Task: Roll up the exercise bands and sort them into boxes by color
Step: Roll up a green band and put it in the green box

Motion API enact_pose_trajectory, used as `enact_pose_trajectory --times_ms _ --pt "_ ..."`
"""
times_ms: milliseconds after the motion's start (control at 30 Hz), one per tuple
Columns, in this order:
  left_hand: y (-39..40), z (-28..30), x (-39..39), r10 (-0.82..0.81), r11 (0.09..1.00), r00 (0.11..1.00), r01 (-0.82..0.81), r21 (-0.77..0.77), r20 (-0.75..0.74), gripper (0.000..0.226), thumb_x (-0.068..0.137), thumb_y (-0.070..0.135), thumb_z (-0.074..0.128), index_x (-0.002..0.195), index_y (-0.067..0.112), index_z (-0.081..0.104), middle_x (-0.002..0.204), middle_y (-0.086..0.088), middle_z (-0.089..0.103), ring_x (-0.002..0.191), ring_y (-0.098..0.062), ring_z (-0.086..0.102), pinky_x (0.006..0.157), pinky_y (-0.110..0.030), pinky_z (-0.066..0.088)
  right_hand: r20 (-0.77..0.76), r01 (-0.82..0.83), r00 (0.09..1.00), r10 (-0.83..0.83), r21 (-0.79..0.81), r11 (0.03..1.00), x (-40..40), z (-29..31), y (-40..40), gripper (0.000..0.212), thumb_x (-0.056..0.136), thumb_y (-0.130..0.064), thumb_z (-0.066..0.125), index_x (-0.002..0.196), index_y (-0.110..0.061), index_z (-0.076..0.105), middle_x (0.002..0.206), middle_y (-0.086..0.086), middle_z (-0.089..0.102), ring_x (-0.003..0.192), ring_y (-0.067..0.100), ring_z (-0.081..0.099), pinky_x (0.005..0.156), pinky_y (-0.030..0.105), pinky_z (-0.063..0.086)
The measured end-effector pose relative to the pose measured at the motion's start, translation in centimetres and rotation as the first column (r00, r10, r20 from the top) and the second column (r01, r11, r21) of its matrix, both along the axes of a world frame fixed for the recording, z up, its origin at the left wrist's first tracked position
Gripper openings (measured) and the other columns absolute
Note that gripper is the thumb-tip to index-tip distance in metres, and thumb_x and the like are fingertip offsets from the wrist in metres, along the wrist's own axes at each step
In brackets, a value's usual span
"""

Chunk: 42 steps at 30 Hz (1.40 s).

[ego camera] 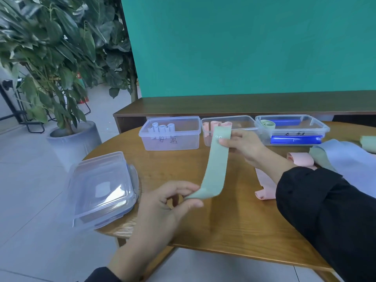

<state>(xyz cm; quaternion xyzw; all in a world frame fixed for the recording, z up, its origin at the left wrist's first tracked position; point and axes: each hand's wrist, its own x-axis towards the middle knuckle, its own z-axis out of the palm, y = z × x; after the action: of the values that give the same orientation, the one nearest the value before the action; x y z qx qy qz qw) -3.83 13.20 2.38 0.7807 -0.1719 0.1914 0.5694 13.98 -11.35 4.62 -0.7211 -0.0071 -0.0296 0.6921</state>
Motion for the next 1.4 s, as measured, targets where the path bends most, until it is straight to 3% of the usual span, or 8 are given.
enact_pose_trajectory --times_ms 100,200,333,467,633,767,1033,1400 --pt "-1.7 -0.5 -0.2 -0.083 0.994 0.997 0.082 0.067 0.004 0.023 0.069 0.035 0.086 0.09 0.036 0.078 0.077 0.019 0.069 0.065 -0.006 0.05 0.065 -0.014 0.04 0.019 -0.002 1.0 0.008 -0.273 0.962 0.2 -0.8 0.5 0.042 0.082 -0.013 0.083 0.119 -0.005 0.067 0.103 0.005 0.075 0.092 0.016 0.073 0.086 0.027 0.057" --pt "-3.4 -1.5 -0.1 -0.182 0.972 0.983 0.176 0.157 0.025 0.016 0.076 0.026 0.088 0.09 0.03 0.081 0.077 0.027 0.064 0.07 0.0 0.056 0.067 -0.01 0.039 0.06 0.007 0.997 0.045 -0.674 0.739 -0.2 -1.1 0.7 0.052 0.086 -0.022 0.08 0.133 -0.012 0.062 0.123 0.003 0.068 0.114 0.021 0.065 0.087 0.028 0.051" --pt "-4.9 -2.3 -0.2 -0.249 0.939 0.968 0.232 0.252 0.034 0.017 0.078 0.031 0.086 0.094 0.032 0.08 0.083 0.022 0.069 0.084 -0.005 0.064 0.072 -0.009 0.041 0.161 0.086 0.984 0.076 -0.804 0.588 -2.1 -0.7 0.1 0.05 0.09 -0.03 0.075 0.137 -0.018 0.06 0.133 0.003 0.065 0.121 0.021 0.06 0.092 0.03 0.048" --pt "-4.5 -2.0 -0.9 -0.226 0.949 0.972 0.234 0.21 -0.061 0.025 0.077 0.027 0.089 0.097 0.038 0.079 0.082 0.022 0.065 0.07 0.0 0.057 0.069 -0.009 0.038 0.191 0.12 0.981 0.047 -0.769 0.627 -6.3 0.3 -0.3 0.052 0.092 -0.035 0.072 0.139 -0.02 0.058 0.135 0.0 0.064 0.122 0.015 0.059 0.098 0.027 0.045" --pt "-3.1 -1.5 -2.2 -0.184 0.947 0.976 0.208 0.246 -0.116 0.026 0.074 0.025 0.091 0.094 0.037 0.079 0.076 0.027 0.064 0.066 -0.003 0.058 0.067 -0.009 0.04 0.191 0.026 0.974 0.12 -0.625 0.78 -13.3 -0.4 0.2 0.022 0.091 -0.037 0.073 0.111 -0.027 0.075 0.104 -0.018 0.073 0.095 -0.006 0.065 0.089 0.02 0.052" --pt "-1.9 -1.7 -2.9 -0.111 0.965 0.981 0.144 0.219 -0.157 0.03 0.072 0.022 0.092 0.097 0.037 0.08 0.08 0.025 0.072 0.071 -0.003 0.063 0.07 -0.014 0.047 0.221 -0.047 0.96 0.172 -0.48 0.876 -18.1 -2.5 1.1 0.007 0.092 -0.031 0.072 0.092 -0.026 0.078 0.084 -0.013 0.075 0.083 0.001 0.068 0.078 0.018 0.049" --pt "-1.7 -2.3 -3.2 -0.13 0.96 0.977 0.166 0.223 -0.167 0.01 0.079 0.026 0.086 0.088 0.03 0.082 0.081 0.014 0.073 0.077 -0.012 0.067 0.07 -0.025 0.052 0.213 -0.187 0.93 0.298 -0.424 0.886 -21.1 -3.2 0.4 0.017 0.083 -0.041 0.076 0.084 -0.024 0.076 0.086 0.0 0.074 0.084 0.021 0.067 0.083 0.042 0.053" --pt "-1.2 -2.0 -2.7 -0.174 0.897 0.969 0.23 0.378 -0.177 0.011 0.075 0.027 0.09 0.078 0.031 0.08 0.084 0.011 0.066 0.081 -0.015 0.063 0.07 -0.015 0.045 0.113 -0.324 0.886 0.451 -0.545 0.773 -20.8 -3.8 -0.6 0.009 0.076 -0.023 0.086 0.077 -0.018 0.079 0.102 -0.015 0.072 0.094 0.009 0.069 0.082 0.012 0.047"
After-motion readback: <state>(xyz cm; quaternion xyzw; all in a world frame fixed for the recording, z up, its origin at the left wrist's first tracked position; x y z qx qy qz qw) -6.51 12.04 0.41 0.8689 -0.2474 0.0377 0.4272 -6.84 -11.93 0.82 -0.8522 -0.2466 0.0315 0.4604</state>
